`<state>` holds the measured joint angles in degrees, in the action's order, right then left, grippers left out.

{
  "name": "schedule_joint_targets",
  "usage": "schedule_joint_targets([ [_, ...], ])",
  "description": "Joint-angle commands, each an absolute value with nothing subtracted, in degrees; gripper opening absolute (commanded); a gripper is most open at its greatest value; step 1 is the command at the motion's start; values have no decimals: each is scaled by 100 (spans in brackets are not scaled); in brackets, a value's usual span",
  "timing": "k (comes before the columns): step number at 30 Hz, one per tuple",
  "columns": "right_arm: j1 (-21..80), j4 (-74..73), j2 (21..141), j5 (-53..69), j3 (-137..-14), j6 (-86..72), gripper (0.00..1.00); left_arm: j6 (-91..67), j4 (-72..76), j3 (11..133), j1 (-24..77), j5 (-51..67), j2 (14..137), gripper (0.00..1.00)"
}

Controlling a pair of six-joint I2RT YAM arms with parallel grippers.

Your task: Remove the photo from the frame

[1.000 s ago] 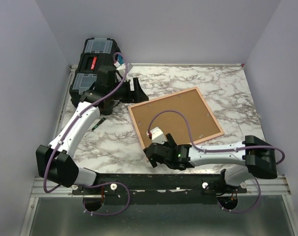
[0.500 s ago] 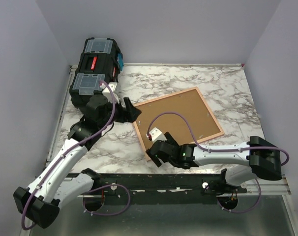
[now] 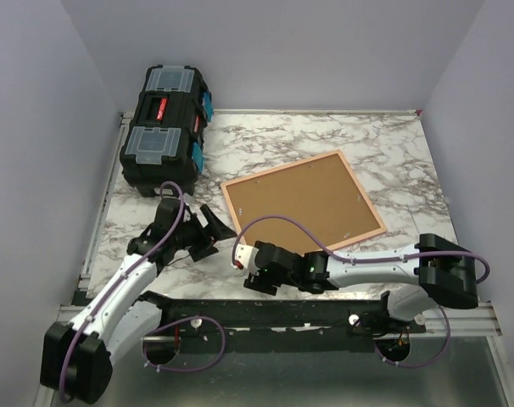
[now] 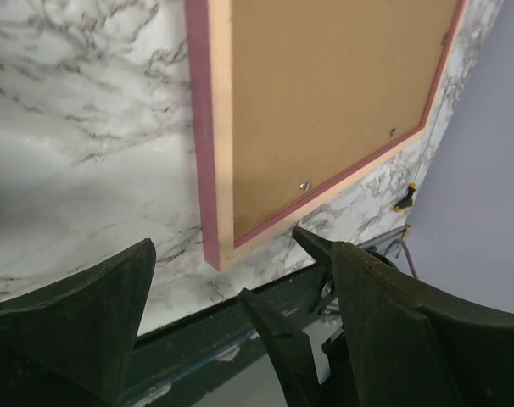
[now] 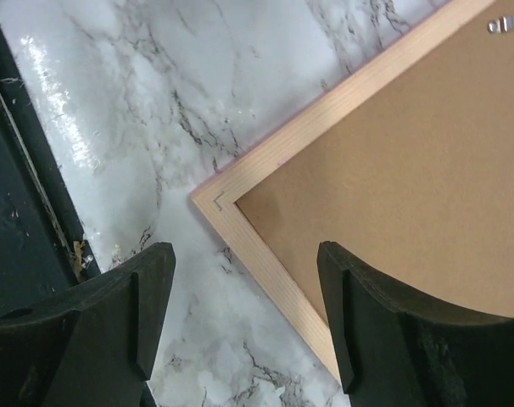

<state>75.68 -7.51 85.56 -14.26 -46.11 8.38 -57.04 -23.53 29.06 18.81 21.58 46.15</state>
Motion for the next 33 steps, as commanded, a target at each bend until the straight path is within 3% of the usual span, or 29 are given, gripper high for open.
schedule_joint_targets([
  [1, 7531, -160, 8712, -834, -4413, 1568, 74, -6608, -1831, 2608, 1813, 2933, 5243, 87],
  [8, 7494, -113, 9277, -677, -4478, 1629, 60, -7319, -1078, 2053, 1723, 3001, 5569, 85],
  [16, 7497, -60, 9204, -903, -4457, 1716, 28, -7419, -1071, 2188, 1713, 2759, 5970, 82],
  [22, 7490, 122, 8855, -916, -4537, 1774, 3, -7533, -80, 2267, 1718, 3146, 6705, 87],
  [33, 7476, 233, 8261, -711, -4642, 1923, 1, -7855, 2464, 1754, 2092, 3599, 7348, 87],
])
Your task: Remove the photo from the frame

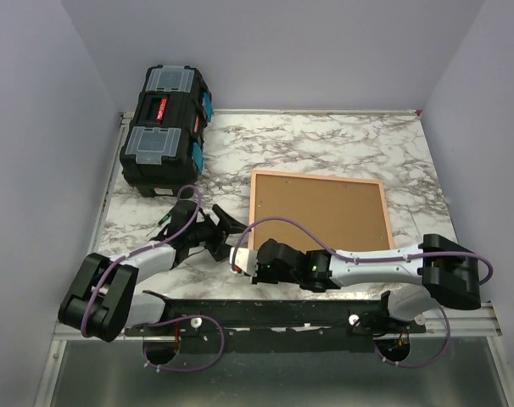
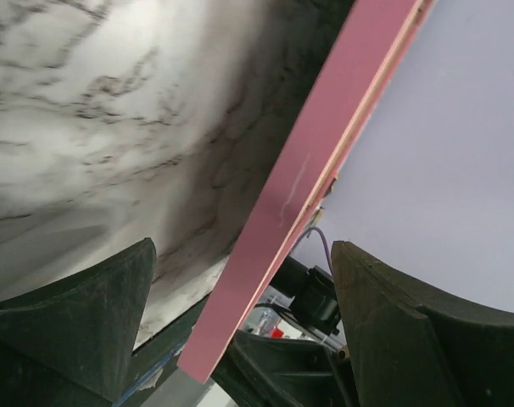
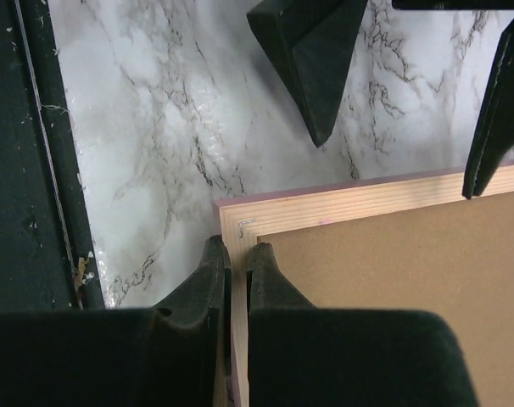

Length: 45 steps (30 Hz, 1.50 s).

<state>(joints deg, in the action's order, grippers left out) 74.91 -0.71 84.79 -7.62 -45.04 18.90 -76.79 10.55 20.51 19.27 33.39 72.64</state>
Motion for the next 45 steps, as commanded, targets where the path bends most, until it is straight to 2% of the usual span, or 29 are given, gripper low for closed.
schedule_joint_targets([
  [1, 7476, 221, 8255, -662, -4670, 1945, 1, -7900, 2724, 1677, 2108, 3644, 7409, 87],
  [8, 7457, 223, 8408, -550, -5083, 2181, 1, -8276, 4325, 1394, 2232, 3984, 8103, 82],
  [11, 7449, 224, 8500, -435, -5309, 2268, 1, -8321, 4669, 1312, 2250, 3970, 8167, 75],
  [15, 7451, 224, 8631, -332, -5530, 2303, 0, -8165, 4475, 1348, 2250, 3835, 7892, 56],
  [16, 7441, 228, 8661, -329, -5566, 2298, 1, -8060, 4280, 1419, 2246, 3805, 7779, 49],
  [21, 7447, 272, 8727, -703, -5581, 2008, 2, -7084, 2327, 1890, 2104, 3508, 6923, 21],
  [23, 7452, 215, 8707, -984, -5581, 1755, 14, -6658, 1468, 2081, 1923, 3356, 6571, 14],
  [25, 7453, 182, 8618, -1386, -5553, 1360, 39, -6300, 812, 2276, 1731, 3321, 6365, 12],
  [26, 7446, 172, 8524, -1501, -5527, 1220, 57, -6119, 493, 2388, 1634, 3356, 6321, 9],
  [27, 7448, 120, 8438, -1620, -5484, 1053, 68, -5972, 195, 2547, 1532, 3379, 6319, 0],
  [29, 7449, 27, 8242, -1903, -5416, 673, 94, -5615, -421, 2856, 1419, 3373, 6337, 0],
  [30, 7451, -129, 8155, -2008, -5406, 546, 100, -5464, -749, 3024, 1388, 3323, 6343, 0],
  [34, 7573, -759, 7911, -2820, -5357, 173, 100, -5200, -1805, 3632, 1225, 3078, 6419, 0],
  [39, 8029, -488, 7709, -4406, -4829, 291, 100, -5081, -2550, 4272, 1119, 3000, 6493, 0],
  [45, 8144, -281, 8076, -5425, -4811, 709, 100, -5083, -2987, 4686, 1007, 3021, 6615, 0],
])
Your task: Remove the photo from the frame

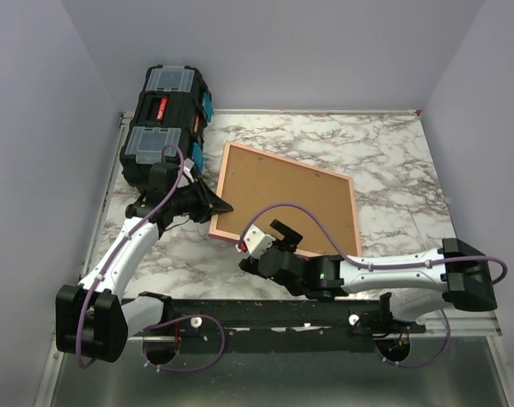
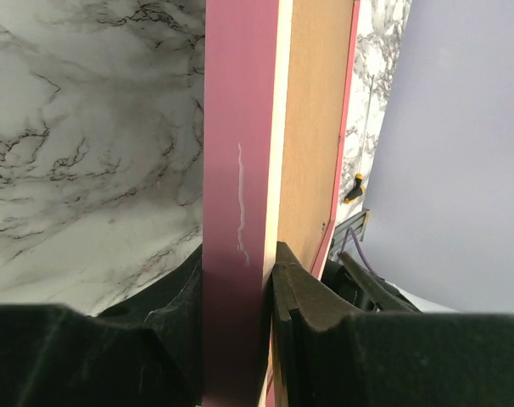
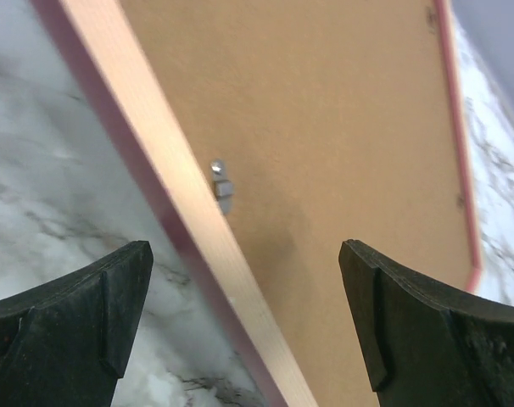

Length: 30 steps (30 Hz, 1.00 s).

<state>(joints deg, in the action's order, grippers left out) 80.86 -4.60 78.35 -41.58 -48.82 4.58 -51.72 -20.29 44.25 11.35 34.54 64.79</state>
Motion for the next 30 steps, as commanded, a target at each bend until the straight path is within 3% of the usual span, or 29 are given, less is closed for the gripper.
schedule_joint_targets([
  [1, 8140, -125, 8210, -5794, -4812, 764, 100, -5080, -3037, 4718, 1002, 3032, 6633, 0],
  [8, 8139, 1063, 9398, -7501, -4984, 1758, 94, -5281, -3338, 4800, 891, 2873, 6586, 0],
  [18, 8136, 2670, 9761, -7478, -4750, 3388, 87, -5344, -3369, 4851, 809, 2795, 6609, 0],
  [26, 8025, 2874, 9853, -7262, -4687, 3761, 60, -5188, -3563, 5024, 811, 2650, 6631, 0],
  [30, 7991, 3006, 9887, -7220, -4693, 3905, 32, -5190, -3482, 5054, 800, 2618, 6567, 0],
])
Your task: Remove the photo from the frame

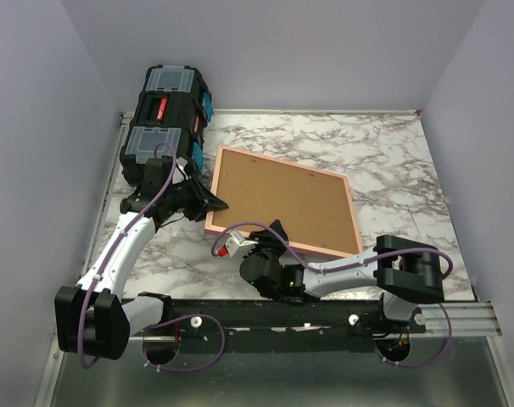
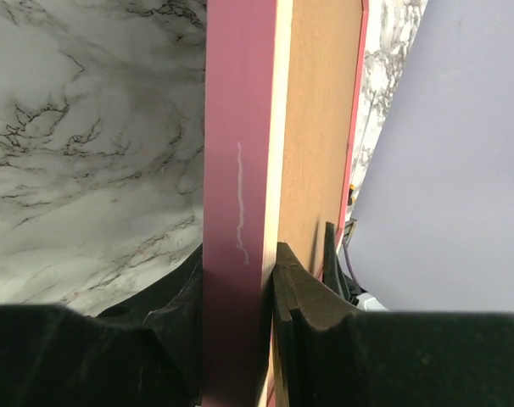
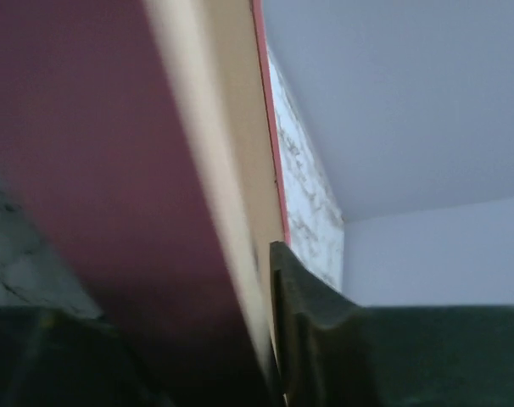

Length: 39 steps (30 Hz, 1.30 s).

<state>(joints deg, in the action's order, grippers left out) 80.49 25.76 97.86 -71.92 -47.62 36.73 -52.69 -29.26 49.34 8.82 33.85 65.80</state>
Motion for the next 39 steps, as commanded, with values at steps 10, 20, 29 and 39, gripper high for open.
schedule_joint_targets([
  [10, 7831, 3490, 9670, -7169, -4617, 4263, 1, -5030, -3330, 5088, 774, 2561, 6011, 52],
  [20, 7731, 3274, 9102, -7073, -4516, 4176, 1, -4026, -4161, 5899, 459, 2189, 5210, 83],
  [29, 7727, 472, 8331, -6487, -5501, 2821, 1, -3220, -4969, 6759, 260, 1055, 4353, 83],
  [39, 7735, -2226, 7944, -5059, -7802, 1595, 1, -3129, -5076, 6831, 241, 715, 4001, 84],
])
